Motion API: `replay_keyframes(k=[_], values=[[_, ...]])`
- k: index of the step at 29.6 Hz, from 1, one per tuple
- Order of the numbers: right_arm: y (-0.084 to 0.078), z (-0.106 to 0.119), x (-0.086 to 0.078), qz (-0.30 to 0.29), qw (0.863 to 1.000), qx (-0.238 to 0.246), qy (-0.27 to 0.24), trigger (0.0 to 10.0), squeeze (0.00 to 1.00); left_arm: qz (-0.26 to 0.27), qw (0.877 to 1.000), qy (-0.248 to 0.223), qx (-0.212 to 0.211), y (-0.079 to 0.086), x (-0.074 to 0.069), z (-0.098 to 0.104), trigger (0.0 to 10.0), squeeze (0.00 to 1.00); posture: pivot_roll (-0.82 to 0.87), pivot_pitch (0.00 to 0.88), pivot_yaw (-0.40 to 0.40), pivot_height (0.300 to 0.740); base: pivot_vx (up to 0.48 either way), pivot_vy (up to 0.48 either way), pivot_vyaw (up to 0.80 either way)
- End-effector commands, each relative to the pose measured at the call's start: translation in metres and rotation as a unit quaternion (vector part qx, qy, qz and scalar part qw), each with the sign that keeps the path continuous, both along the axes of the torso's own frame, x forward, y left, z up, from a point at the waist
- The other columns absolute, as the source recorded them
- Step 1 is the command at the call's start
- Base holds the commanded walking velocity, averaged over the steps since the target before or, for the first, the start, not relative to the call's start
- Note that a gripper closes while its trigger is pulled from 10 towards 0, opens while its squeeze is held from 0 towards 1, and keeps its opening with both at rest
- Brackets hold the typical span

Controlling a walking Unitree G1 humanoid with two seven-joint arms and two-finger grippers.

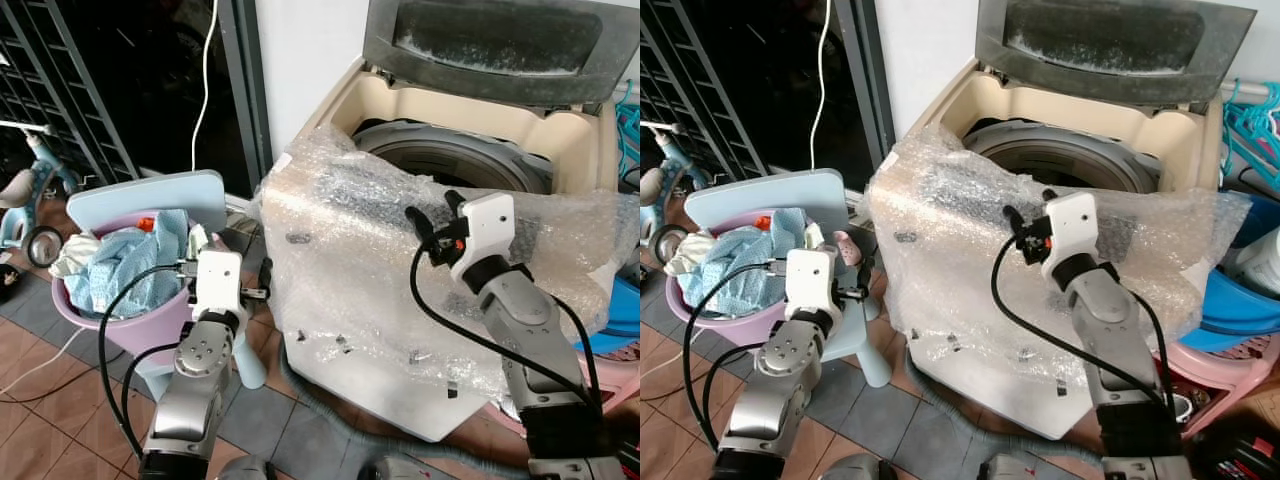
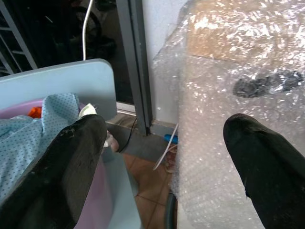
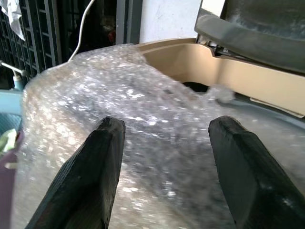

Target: Clothes washing

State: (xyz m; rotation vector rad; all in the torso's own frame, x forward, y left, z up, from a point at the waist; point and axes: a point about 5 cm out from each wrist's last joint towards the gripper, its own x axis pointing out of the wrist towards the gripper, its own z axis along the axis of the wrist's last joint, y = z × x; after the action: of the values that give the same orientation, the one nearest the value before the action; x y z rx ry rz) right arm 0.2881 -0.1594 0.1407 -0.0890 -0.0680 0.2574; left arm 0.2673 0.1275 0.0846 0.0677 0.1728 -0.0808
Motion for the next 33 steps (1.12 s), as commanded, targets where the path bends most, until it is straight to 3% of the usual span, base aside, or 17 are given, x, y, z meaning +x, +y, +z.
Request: replay_keyframes(k=[1, 5, 10, 13, 14, 23, 25, 33], values=[[0.011, 0.004, -0.004, 0.007, 1.000, 0.017, -0.007, 10.0, 0.00, 0.008, 1.000, 0.004, 0.004, 0.006, 0.000, -0.001, 10.0, 0.00, -0.05, 0.000, 0.025, 0.740, 0.000, 0.476, 0.00], [0.015, 0.003, -0.006, 0.001, 0.999, 0.038, -0.007, 10.0, 0.00, 0.012, 1.000, 0.002, 0.003, 0.006, 0.000, 0.000, 10.0, 0.00, -0.05, 0.000, 0.021, 0.740, 0.000, 0.477, 0.00], [0.018, -0.001, -0.003, -0.017, 1.000, 0.006, 0.001, 10.0, 0.00, 0.010, 1.000, -0.001, 0.003, 0.004, 0.001, 0.000, 10.0, 0.00, -0.06, 0.000, 0.019, 0.740, 0.000, 0.480, 0.00], [0.021, -0.002, -0.004, 0.005, 1.000, 0.021, 0.004, 10.0, 0.00, 0.010, 1.000, 0.000, 0.002, 0.004, 0.002, 0.000, 10.0, 0.00, -0.06, 0.000, 0.019, 0.740, 0.000, 0.480, 0.00], [0.022, -0.005, -0.005, 0.000, 0.999, 0.038, 0.021, 10.0, 0.00, 0.010, 1.000, 0.000, 0.002, 0.004, 0.002, 0.001, 10.0, 0.00, -0.06, 0.000, 0.019, 0.740, 0.000, 0.480, 0.00], [0.021, -0.027, -0.012, -0.036, 0.995, 0.025, 0.094, 10.0, 0.00, 0.006, 1.000, -0.005, 0.004, 0.005, 0.002, 0.001, 10.0, 0.00, -0.06, 0.002, 0.022, 0.740, 0.000, 0.480, 0.00], [0.021, -0.029, -0.017, -0.021, 0.994, 0.056, 0.096, 10.0, 0.00, 0.000, 1.000, -0.023, -0.003, 0.005, 0.002, 0.005, 10.0, 0.00, -0.06, 0.005, 0.024, 0.740, 0.000, 0.000, 0.40], [0.023, -0.026, -0.016, -0.014, 0.993, 0.071, 0.097, 10.0, 0.00, 0.011, 1.000, -0.025, -0.005, 0.009, 0.002, 0.007, 10.0, 0.00, -0.06, 0.010, 0.026, 0.740, 0.000, 0.000, 0.79]])
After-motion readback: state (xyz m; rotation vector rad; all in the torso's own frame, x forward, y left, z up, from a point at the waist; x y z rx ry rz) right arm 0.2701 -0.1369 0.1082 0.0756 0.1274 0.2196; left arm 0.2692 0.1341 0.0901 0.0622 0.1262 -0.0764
